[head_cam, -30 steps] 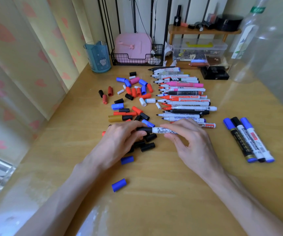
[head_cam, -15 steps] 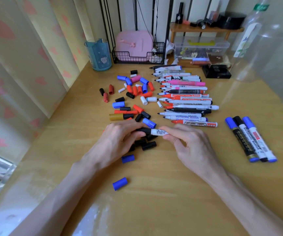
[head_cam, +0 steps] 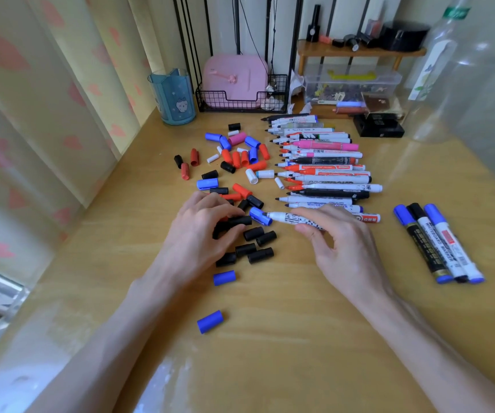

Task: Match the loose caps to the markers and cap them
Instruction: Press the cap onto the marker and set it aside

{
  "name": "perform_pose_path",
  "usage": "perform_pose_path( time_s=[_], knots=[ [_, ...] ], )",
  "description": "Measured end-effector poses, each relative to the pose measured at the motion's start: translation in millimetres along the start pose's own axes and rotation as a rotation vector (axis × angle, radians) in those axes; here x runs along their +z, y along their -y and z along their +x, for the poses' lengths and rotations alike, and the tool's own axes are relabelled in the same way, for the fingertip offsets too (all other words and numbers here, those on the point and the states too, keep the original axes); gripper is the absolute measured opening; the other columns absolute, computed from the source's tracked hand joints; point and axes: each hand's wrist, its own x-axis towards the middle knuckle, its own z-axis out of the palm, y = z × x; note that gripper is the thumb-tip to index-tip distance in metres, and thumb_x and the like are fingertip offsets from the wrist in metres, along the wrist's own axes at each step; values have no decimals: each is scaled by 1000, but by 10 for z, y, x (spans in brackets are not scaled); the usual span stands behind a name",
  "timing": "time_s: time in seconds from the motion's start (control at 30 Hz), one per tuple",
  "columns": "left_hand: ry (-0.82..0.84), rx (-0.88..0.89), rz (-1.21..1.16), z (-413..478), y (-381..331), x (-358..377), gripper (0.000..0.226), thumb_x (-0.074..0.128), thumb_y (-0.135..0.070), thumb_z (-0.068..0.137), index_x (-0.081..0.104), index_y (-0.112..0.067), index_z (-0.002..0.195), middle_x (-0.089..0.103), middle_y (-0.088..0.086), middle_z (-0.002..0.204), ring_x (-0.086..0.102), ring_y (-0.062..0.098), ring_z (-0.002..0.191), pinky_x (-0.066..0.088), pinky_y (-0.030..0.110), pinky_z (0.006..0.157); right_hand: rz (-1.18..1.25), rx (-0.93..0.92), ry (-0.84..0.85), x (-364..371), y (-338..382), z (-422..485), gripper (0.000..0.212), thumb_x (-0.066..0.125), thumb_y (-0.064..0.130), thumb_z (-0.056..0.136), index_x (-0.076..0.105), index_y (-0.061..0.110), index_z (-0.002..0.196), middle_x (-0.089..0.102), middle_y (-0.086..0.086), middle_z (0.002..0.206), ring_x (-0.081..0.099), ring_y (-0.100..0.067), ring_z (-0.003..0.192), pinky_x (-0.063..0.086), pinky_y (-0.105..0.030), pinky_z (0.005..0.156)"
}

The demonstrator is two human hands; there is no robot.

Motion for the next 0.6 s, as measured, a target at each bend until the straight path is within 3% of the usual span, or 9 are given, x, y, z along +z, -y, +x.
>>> perform_pose_path(
  time_s=[0.17,0.33,0.6],
  knots=[
    [26,37,-61,-14,-7,20,21,71,-33,96,75,-28,117,58,-10,109,52,19,107,49,36,93,11,18,-13,-19,-29,4,24,72,12,96,76,18,120,68,11,95,66,-16,89,55,-41,79],
    [60,80,-83,3,24,40,29,66,-52,94,78,-30,107,55,-8,108,49,17,104,49,41,93,8,20,-7,-25,-20,4,24,72,13,97,76,18,120,67,9,94,65,-17,87,55,-40,77],
    [63,136,20,63,-9,53,22,80,-36,89,82,-19,102,58,-5,111,53,23,105,50,44,89,-14,16,18,-28,-46,-3,27,73,8,95,77,19,119,71,6,100,65,-19,96,54,-41,83]
  ],
)
